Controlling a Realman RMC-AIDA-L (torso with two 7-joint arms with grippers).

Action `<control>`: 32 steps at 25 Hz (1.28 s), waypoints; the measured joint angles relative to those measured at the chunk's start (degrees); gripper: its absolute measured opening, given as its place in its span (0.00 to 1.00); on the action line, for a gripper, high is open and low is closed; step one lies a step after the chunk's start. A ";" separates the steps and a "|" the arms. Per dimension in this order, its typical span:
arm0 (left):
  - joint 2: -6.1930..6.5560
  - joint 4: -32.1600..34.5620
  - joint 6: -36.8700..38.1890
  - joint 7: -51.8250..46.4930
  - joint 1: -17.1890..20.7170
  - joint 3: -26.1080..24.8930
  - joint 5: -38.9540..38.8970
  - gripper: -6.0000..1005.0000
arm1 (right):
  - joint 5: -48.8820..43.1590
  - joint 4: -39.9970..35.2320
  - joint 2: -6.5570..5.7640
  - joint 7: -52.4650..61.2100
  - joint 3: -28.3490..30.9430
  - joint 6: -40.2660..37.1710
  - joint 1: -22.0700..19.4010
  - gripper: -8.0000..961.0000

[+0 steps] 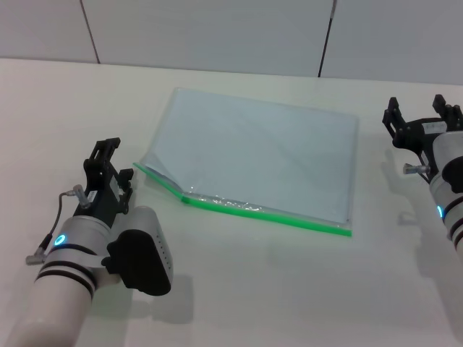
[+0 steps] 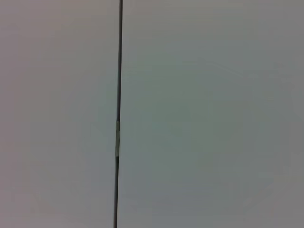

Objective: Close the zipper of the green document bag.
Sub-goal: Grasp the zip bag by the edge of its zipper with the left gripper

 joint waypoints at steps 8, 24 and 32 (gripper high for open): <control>-0.21 -1.81 0.37 -0.33 -1.01 -0.07 -2.23 0.59 | 0.00 -0.07 0.00 0.00 0.00 0.00 0.00 0.79; -0.25 -3.77 1.12 -0.46 -2.85 -0.02 -3.46 0.58 | 0.00 -0.42 0.00 -0.13 0.00 0.00 0.00 0.79; -0.40 -5.61 2.16 -0.51 -4.17 -0.14 -4.87 0.58 | 0.00 -0.43 0.00 -0.23 0.00 0.00 0.18 0.79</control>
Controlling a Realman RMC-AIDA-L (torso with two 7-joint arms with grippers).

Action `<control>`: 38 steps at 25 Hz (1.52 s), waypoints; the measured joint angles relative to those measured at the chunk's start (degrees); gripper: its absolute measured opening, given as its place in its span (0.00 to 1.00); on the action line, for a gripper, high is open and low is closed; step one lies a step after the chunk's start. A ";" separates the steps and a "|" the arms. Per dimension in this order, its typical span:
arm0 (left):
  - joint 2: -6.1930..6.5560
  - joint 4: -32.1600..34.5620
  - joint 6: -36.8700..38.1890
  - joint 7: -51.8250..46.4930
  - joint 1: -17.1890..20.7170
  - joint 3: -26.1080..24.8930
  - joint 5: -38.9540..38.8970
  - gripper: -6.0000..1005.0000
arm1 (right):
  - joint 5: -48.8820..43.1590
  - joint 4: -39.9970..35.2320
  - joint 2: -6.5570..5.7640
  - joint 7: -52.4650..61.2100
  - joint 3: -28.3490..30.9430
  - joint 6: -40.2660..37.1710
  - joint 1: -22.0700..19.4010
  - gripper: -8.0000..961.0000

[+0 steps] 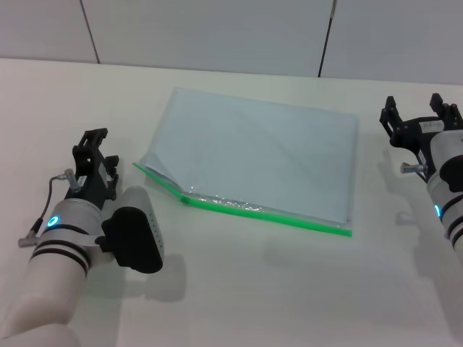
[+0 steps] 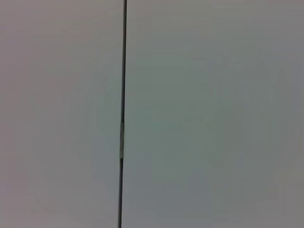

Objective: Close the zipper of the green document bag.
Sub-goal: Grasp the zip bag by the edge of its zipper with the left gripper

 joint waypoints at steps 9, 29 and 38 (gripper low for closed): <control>-0.06 -1.08 3.09 0.35 -0.91 -0.21 -0.05 0.58 | 0.00 -0.05 0.07 -0.10 0.00 0.00 0.00 0.79; -0.01 -1.69 5.55 2.93 -2.82 0.19 0.32 0.58 | 0.00 -0.18 0.09 -0.31 0.00 0.00 0.09 0.79; -0.09 -0.57 6.55 5.30 -3.12 0.18 0.53 0.58 | 0.00 -0.18 0.09 -0.31 0.00 0.01 0.15 0.79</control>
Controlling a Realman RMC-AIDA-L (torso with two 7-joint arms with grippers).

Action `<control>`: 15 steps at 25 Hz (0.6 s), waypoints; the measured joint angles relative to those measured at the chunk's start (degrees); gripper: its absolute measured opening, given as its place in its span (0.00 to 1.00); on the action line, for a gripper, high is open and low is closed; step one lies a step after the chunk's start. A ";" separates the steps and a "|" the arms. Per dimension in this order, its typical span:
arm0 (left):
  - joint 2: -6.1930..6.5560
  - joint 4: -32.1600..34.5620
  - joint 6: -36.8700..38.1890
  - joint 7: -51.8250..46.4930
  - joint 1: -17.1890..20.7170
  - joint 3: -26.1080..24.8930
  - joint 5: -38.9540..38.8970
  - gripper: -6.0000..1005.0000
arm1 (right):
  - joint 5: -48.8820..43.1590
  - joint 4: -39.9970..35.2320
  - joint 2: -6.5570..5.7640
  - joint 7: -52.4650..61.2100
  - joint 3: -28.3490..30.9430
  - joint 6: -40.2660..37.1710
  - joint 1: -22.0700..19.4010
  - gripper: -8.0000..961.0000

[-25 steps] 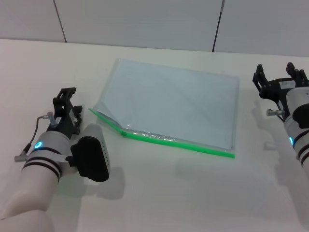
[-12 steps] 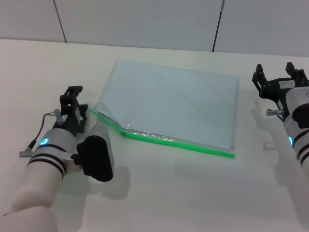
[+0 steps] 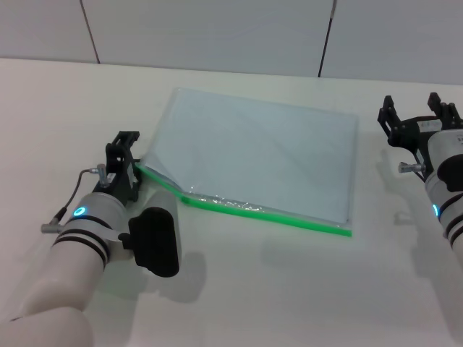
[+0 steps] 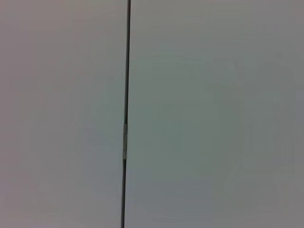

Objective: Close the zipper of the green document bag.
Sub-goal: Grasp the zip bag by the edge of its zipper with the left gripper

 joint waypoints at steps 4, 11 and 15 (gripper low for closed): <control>-0.04 0.58 0.85 1.35 -0.01 0.00 0.07 0.58 | 0.00 0.00 0.00 0.00 0.00 0.10 -0.01 0.79; -0.10 1.18 1.22 2.97 0.04 0.00 0.27 0.58 | 0.00 0.00 0.00 0.00 0.00 0.04 -0.06 0.79; -0.10 1.25 1.36 3.19 0.19 0.01 1.37 0.58 | 0.00 0.00 0.00 0.00 0.00 0.00 -0.04 0.79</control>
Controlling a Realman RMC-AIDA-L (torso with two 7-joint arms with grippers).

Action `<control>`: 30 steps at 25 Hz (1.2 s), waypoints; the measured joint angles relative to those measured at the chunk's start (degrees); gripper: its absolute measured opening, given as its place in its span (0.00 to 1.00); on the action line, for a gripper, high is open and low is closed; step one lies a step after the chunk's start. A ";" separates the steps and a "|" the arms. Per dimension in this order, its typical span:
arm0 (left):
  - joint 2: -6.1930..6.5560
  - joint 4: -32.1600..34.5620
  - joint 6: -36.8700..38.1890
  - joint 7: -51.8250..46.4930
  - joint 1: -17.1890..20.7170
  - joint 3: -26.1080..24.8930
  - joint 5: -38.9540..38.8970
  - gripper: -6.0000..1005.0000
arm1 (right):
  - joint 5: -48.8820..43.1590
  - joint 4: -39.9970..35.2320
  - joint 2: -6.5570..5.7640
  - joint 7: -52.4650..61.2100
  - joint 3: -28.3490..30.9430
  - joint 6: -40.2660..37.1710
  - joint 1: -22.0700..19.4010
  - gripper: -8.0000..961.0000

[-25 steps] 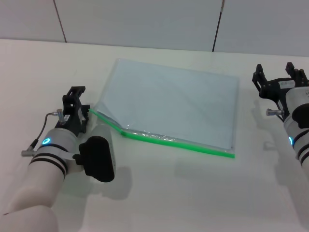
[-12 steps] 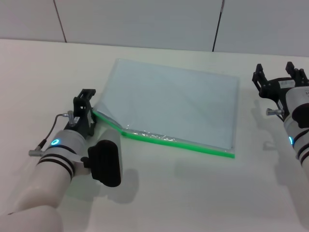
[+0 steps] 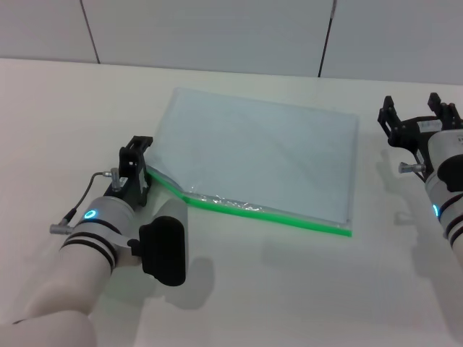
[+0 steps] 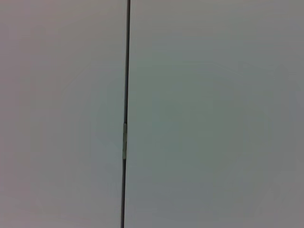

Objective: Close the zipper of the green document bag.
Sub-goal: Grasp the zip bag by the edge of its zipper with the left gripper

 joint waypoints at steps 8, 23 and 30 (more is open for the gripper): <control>0.00 0.69 0.52 0.90 0.08 0.00 1.53 0.58 | 0.00 0.00 0.00 0.00 0.00 -0.01 0.07 0.79; 0.00 1.26 2.44 4.26 0.02 -0.10 1.82 0.58 | 0.00 0.00 0.00 -0.09 0.00 -0.01 0.08 0.79; 0.00 1.36 2.60 4.94 0.06 -0.07 1.84 0.58 | 0.00 0.00 0.00 -0.09 0.00 -0.01 0.07 0.79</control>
